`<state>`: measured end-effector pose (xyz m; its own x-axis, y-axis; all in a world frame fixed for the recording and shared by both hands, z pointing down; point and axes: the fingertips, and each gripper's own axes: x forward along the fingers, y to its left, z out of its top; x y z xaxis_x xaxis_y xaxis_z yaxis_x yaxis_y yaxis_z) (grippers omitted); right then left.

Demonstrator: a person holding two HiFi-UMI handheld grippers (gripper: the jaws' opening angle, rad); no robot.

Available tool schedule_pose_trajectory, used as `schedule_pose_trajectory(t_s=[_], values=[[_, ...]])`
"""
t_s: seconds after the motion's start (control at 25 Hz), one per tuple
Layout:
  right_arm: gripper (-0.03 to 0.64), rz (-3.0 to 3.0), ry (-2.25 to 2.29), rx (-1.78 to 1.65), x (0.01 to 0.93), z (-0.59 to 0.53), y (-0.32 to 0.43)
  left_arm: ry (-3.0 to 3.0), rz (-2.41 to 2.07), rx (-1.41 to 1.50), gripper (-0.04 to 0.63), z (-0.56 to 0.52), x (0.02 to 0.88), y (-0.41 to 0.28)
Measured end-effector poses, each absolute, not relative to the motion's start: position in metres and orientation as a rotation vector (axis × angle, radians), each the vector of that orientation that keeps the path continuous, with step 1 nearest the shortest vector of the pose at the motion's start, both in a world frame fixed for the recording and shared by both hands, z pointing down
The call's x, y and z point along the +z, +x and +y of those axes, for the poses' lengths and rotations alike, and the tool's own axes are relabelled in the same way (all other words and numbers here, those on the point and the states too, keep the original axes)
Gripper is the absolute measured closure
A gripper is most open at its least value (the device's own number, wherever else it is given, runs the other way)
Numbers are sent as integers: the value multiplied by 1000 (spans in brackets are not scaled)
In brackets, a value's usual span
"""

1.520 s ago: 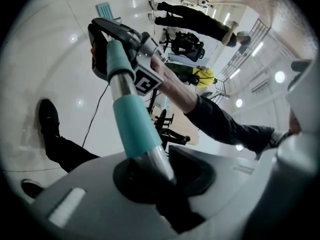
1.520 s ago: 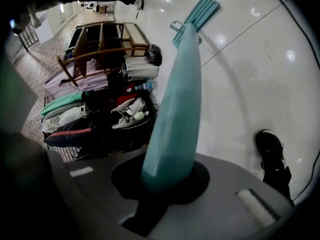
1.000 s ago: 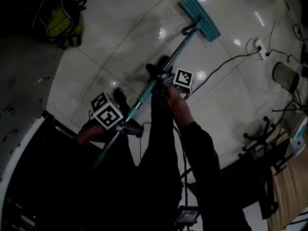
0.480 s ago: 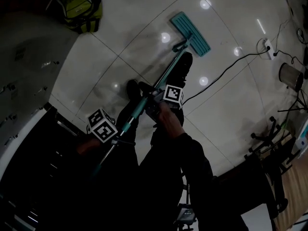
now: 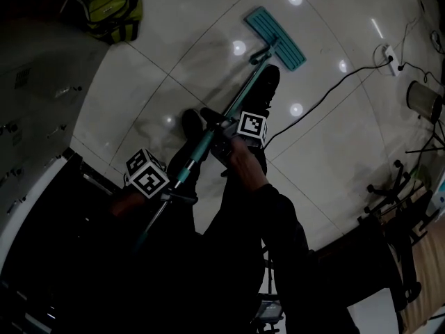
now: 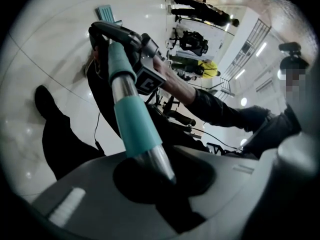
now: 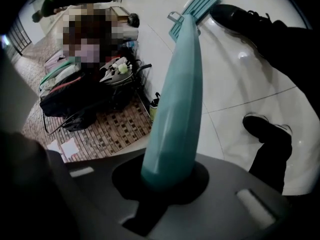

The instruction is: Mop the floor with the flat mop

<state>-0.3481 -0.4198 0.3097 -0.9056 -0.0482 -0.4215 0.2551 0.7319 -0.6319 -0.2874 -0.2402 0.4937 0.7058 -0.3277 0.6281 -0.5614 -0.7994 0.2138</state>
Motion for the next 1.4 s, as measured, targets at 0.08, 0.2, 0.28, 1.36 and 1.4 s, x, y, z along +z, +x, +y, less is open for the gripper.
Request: schedule_pose_trajectory(t_s=[0.08,0.2,0.28,1.36,1.4], values=[[584,2522,151,-1005,293,-428,-330,2533,-691,816,514,-252,478,-270],[584,2506,131,-1000,259,-445,-296,2545,-664,782,514,-266,443,-234],[584,2491,124,-997,231,-458,-273,2556,-645,760,512,-276,416,-209],[578,2433,31,-836,-14,-577,-30,2592,-611,937,524,-402,190,1],[578,2439,36,-829,-7,-570,-38,2593,-615,946,523,-395,197,-8]])
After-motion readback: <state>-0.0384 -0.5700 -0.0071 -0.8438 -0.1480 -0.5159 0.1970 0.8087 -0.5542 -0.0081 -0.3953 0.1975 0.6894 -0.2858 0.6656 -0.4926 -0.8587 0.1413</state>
